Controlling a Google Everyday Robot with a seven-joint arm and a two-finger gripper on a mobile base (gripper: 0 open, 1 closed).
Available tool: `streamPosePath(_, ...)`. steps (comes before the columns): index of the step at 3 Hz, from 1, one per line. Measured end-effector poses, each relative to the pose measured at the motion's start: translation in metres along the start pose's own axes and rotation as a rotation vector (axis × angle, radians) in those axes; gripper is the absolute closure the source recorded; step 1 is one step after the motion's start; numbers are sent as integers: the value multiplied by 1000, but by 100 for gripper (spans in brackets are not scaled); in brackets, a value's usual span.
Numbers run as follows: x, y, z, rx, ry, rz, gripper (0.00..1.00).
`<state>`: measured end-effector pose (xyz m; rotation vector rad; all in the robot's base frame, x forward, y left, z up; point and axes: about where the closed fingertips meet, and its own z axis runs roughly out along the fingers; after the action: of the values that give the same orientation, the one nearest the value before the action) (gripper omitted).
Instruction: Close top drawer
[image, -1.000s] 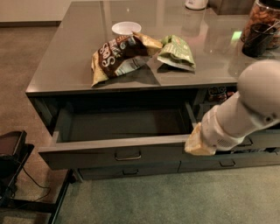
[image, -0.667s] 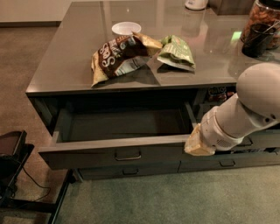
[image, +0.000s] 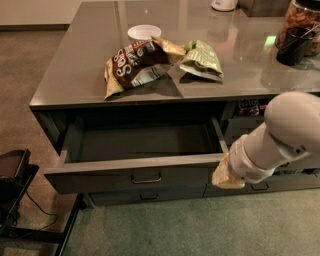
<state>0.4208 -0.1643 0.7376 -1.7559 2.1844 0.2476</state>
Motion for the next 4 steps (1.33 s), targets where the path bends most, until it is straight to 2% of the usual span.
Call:
streamPosePath(1,16,4,50,-20,-57,7,100)
streamPosePath(2,22,-13,111,22,-177,-4,100)
streamPosePath(3,21,-13,111,21,-177,-5,100)
streamPosePath(4,19,-17,112,90,-187,-22,100)
